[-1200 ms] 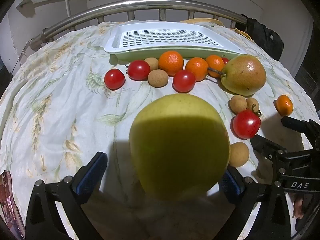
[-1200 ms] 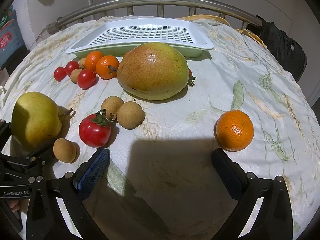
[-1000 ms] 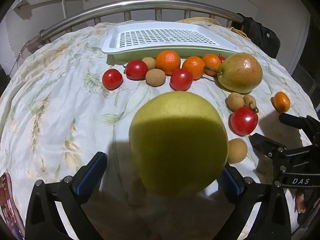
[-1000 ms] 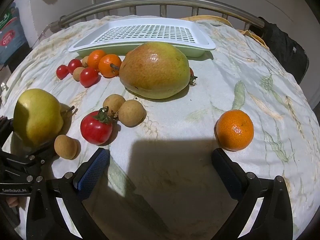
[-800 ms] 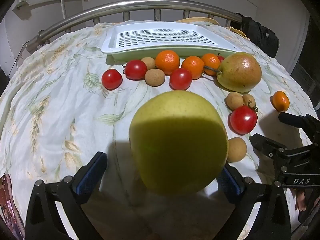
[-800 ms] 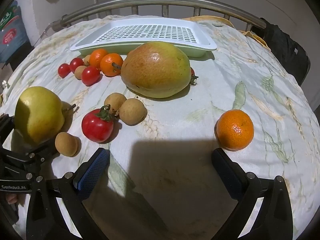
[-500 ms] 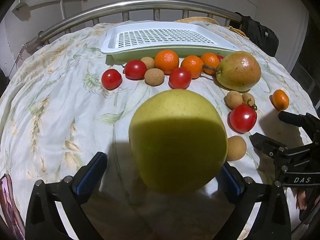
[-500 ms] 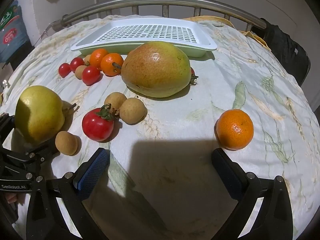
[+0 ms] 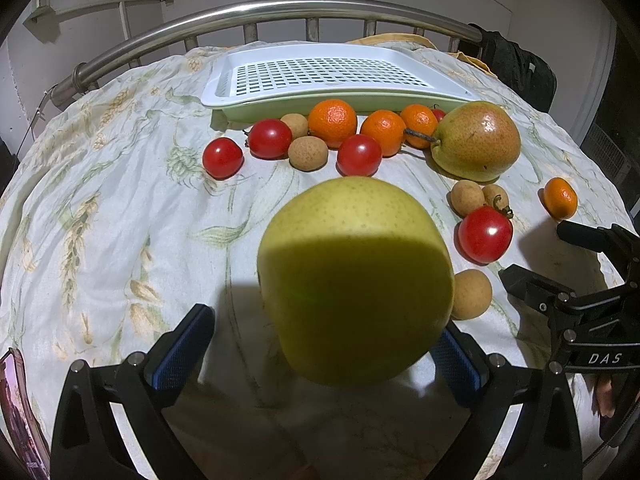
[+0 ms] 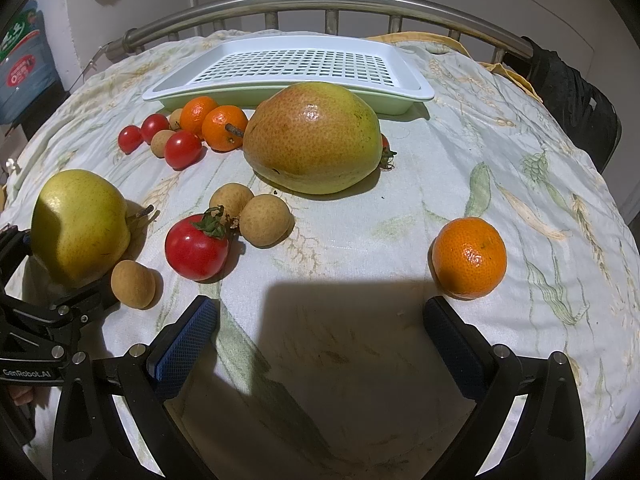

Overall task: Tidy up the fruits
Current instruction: 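Hold the yellow-green pear raised in the left gripper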

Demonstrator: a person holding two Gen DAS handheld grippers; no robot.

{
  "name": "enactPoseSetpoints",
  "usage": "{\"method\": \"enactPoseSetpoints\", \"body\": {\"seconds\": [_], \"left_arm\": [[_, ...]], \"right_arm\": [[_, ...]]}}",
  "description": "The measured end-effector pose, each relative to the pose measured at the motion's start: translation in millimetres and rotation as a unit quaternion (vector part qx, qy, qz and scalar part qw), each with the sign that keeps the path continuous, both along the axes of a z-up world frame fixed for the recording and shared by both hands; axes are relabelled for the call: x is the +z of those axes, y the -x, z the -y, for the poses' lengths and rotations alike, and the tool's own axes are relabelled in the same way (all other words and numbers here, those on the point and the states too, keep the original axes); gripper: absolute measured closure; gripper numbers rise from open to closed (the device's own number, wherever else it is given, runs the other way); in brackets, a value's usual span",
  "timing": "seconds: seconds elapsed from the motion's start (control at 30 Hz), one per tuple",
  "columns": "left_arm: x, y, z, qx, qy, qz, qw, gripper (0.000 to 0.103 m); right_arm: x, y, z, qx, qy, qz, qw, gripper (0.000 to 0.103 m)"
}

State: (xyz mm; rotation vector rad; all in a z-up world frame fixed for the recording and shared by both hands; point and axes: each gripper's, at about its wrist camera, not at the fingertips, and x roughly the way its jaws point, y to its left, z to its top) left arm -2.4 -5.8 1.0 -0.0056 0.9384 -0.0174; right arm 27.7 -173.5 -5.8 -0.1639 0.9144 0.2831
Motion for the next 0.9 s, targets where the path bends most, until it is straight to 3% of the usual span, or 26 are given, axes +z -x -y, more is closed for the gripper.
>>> {"method": "enactPoseSetpoints", "body": {"seconds": [0.9], "left_arm": [[1.1,2.8,-0.6,-0.002,0.002,0.000,1.0000,0.000]], "right_arm": [[0.5,2.1,0.6,0.006,0.000,0.000,1.000,0.000]]}}
